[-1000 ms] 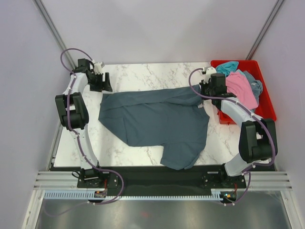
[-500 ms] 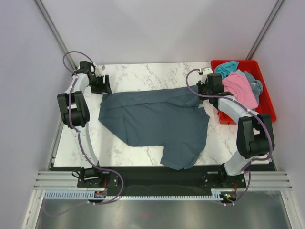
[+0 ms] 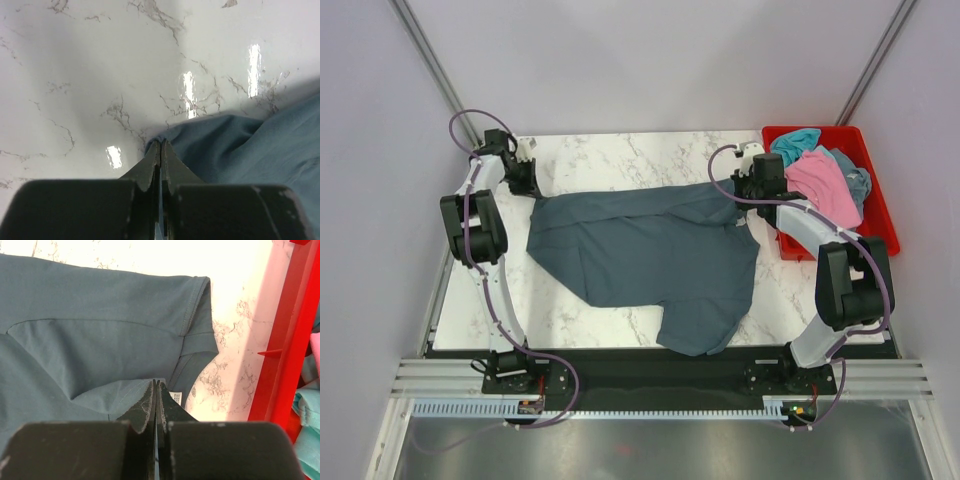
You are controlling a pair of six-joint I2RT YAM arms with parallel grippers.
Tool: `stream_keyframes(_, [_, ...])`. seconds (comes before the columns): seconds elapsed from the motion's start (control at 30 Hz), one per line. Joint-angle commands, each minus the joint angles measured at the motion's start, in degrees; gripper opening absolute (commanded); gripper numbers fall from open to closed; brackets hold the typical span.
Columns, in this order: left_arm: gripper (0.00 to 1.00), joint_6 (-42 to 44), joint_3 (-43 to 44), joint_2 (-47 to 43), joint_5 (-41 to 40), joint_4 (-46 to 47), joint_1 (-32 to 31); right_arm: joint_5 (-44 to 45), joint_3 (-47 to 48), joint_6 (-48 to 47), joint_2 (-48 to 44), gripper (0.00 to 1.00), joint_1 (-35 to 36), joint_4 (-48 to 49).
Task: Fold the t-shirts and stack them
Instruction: Fold the tshirt
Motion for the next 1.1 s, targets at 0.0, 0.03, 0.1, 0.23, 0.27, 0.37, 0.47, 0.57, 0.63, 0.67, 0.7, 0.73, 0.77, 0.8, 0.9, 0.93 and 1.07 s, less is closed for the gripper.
stream_keyframes(0.0, [0.02,-1.0,2.6,0.5,-1.0,1.1,0.3,0.6,2.4,-0.7,0.8,0.00,0.6,1.1])
stream_keyframes(0.03, [0.02,-1.0,3.3,0.9,-1.3,1.7,0.4,0.7,2.5,-0.8,0.8,0.00,0.6,1.1])
stream_keyframes(0.1, [0.02,-1.0,4.4,1.2,-1.4,2.0,0.4,0.8,2.8,-0.8,1.0,0.00,0.6,1.1])
stream_keyframes(0.23, [0.02,-1.0,9.4,3.4,-2.5,2.6,0.2,1.1,2.8,-1.0,1.0,0.00,0.7,1.1])
stream_keyframes(0.27, [0.02,-0.8,10.1,3.9,-2.7,2.7,0.2,1.1,2.7,-1.0,0.9,0.00,0.9,1.1])
stream_keyframes(0.37, [0.02,-0.4,11.9,4.8,-3.3,3.3,0.0,1.1,2.4,-1.1,0.6,0.00,0.8,1.0])
stream_keyframes(0.47, [0.02,-0.3,12.6,5.1,-3.9,4.1,-0.3,1.2,2.2,-1.2,0.5,0.00,0.9,1.0])
stream_keyframes(0.57, [0.02,-0.5,13.2,5.3,-4.4,5.0,-0.5,1.2,2.2,-1.2,0.4,0.00,1.0,1.0])
stream_keyframes(0.63, [0.02,-0.6,14.2,5.5,-4.9,5.2,-0.6,1.3,2.2,-1.2,0.5,0.00,1.0,1.0])
stream_keyframes(0.67, [0.04,-0.6,14.4,5.4,-4.9,5.3,-0.6,1.2,2.3,-1.2,0.5,0.00,1.0,1.0])
stream_keyframes(0.7, [0.09,-0.8,14.6,5.4,-4.6,5.5,-0.7,1.2,2.3,-1.2,0.7,0.00,1.1,1.0])
stream_keyframes(0.73, [0.21,-1.1,14.6,4.9,-4.2,5.5,-0.7,1.2,2.3,-1.2,0.7,0.00,1.1,1.0])
stream_keyframes(0.77, [0.25,-1.1,14.5,4.7,-3.7,5.6,-0.8,1.2,2.4,-1.3,0.7,0.00,1.2,1.1])
stream_keyframes(0.8, [0.30,-1.4,14.4,4.4,-3.2,5.7,-0.8,1.2,2.3,-1.3,0.7,0.00,1.3,1.0])
stream_keyframes(0.9, [0.63,-2.1,14.6,3.9,-3.0,6.2,-0.9,1.3,2.3,-1.3,0.7,0.00,1.4,1.1])
stream_keyframes(0.93, [0.75,-2.3,14.6,3.7,-3.2,6.2,-1.0,1.2,2.2,-1.3,0.7,0.00,1.5,1.1])
stream_keyframes(1.07, [0.89,-3.1,13.2,0.2,-3.2,5.6,-1.0,2.0,2.2,-1.3,-0.2,0.03,1.7,1.1])
